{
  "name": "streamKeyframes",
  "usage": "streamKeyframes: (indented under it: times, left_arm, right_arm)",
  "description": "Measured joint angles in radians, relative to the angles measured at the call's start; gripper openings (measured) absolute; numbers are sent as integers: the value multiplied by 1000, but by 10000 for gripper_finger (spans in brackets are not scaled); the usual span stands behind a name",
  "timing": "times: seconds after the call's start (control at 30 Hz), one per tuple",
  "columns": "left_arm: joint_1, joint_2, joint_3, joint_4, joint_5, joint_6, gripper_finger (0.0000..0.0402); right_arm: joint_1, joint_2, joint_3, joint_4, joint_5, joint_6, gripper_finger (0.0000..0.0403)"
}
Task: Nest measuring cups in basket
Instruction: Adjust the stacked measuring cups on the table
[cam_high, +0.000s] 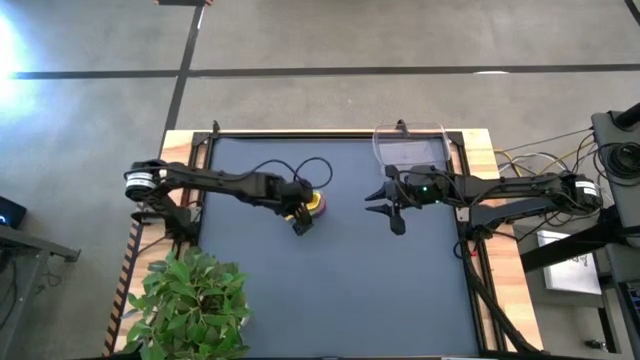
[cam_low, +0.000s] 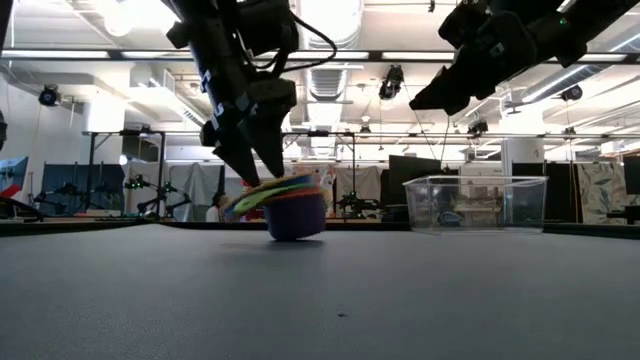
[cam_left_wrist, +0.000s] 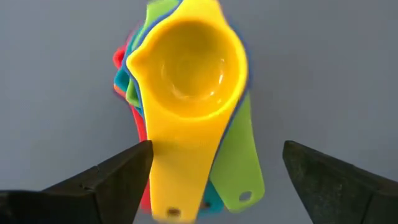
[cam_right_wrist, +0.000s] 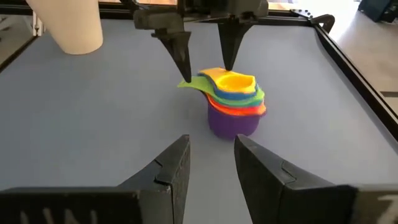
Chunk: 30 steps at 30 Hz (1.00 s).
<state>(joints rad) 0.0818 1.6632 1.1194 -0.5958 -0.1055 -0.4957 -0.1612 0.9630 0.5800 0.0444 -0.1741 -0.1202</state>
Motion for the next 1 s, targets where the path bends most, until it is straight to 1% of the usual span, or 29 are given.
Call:
streamKeyframes:
  times: [0.17,0.47,0.63,0.77,0.93,1.0]
  left_arm:
    - [0,5,1,-40,-25,-4,348]
    - [0,5,92,-176,-89,6,348]
    - [-3,5,98,-172,-94,38,348]
    - [-3,5,97,-123,-101,51,348]
    - [-3,5,97,-48,-172,114,348]
    - [-2,5,97,-23,-173,140,345]
  right_arm:
    - [0,0,0,9,0,-3,116]
    - [0,1,0,15,0,-3,116]
    - [0,1,0,14,0,-3,114]
    - [0,1,0,14,0,-3,112]
    - [0,2,0,15,0,-3,112]
    - [0,2,0,15,0,-3,112]
